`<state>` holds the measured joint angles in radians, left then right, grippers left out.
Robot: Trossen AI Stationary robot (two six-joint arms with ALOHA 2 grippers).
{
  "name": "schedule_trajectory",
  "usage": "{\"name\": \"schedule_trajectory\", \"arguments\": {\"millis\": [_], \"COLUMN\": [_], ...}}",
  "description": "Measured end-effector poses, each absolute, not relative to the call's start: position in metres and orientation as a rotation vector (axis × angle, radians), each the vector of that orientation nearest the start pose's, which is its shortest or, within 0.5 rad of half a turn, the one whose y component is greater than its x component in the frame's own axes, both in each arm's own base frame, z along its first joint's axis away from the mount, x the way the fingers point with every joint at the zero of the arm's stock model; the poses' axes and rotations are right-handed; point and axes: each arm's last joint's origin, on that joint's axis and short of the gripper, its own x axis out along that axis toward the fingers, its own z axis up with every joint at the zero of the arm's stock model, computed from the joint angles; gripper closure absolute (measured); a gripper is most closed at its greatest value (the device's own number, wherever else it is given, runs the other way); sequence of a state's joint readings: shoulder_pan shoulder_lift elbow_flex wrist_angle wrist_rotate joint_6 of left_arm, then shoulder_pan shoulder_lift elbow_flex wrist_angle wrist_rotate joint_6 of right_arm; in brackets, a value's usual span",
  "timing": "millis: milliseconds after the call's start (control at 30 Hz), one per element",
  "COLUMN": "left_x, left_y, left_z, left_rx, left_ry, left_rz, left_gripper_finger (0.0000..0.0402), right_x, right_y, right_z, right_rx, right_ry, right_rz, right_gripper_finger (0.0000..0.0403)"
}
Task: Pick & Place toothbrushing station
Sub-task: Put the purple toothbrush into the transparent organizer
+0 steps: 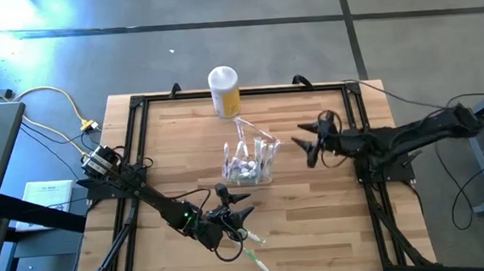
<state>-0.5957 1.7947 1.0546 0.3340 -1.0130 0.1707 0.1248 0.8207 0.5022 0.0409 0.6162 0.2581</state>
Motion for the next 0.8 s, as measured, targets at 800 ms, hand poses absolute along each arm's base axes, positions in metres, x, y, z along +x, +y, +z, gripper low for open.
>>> {"name": "schedule_trajectory", "arguments": {"millis": [800], "left_x": [0.324], "left_y": [-0.190], "left_z": [0.204], "left_rx": [0.460], "left_ry": [0.343], "left_rz": [0.389], "left_gripper_finger": [0.0197], "right_x": [0.225], "right_y": [-0.096], "right_z": [0.163], "right_rx": [0.470], "right_ry": [0.555], "right_rz": [-0.467], "right_gripper_finger": [0.0170]}}
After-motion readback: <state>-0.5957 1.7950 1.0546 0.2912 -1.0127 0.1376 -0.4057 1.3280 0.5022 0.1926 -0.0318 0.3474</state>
